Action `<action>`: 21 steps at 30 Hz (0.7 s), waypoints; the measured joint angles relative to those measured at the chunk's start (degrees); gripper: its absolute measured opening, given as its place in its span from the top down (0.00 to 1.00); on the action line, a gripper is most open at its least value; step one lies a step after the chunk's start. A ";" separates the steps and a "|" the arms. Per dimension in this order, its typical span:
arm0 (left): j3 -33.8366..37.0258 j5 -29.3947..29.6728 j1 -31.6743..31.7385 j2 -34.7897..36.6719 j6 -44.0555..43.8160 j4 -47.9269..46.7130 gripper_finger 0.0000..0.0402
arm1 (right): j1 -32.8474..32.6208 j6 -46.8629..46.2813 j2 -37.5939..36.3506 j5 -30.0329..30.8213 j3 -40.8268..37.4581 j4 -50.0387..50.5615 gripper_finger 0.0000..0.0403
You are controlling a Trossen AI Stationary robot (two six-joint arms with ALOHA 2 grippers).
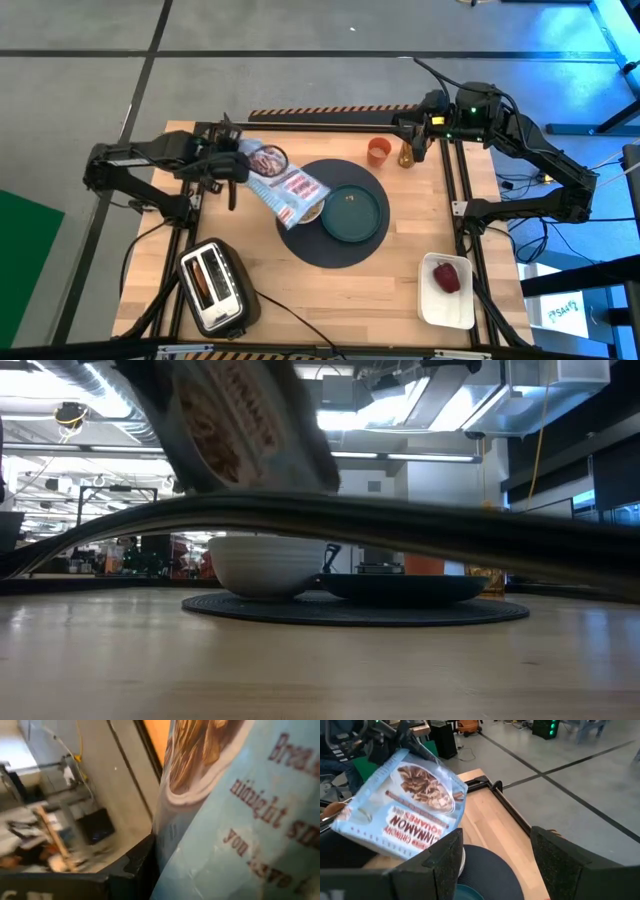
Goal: Arrange a breakfast setting
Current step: Pour the cereals from the blue cereal box into the white bowl on the blue table mat
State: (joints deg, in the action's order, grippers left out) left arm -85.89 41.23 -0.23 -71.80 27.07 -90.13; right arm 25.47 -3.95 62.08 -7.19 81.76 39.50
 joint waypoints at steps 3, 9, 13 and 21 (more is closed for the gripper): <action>0.00 -2.62 0.61 2.59 -5.80 -0.01 0.65 | 0.00 -0.28 0.00 -0.01 0.00 -0.01 0.44; 4.61 -4.28 2.22 10.53 -23.58 5.14 0.65 | 0.00 -0.45 0.00 0.01 0.00 -0.89 0.44; 17.04 -2.00 3.18 19.34 -34.77 20.43 0.65 | 0.00 -0.33 0.00 0.00 0.00 -2.88 0.44; 46.11 5.31 6.28 28.79 -65.25 48.17 0.65 | 0.02 0.69 0.00 0.03 0.00 -3.96 0.44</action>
State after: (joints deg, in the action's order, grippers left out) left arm -39.77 46.54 6.04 -43.01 -38.18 -41.96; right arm 25.50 -3.26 62.08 -7.16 81.76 35.54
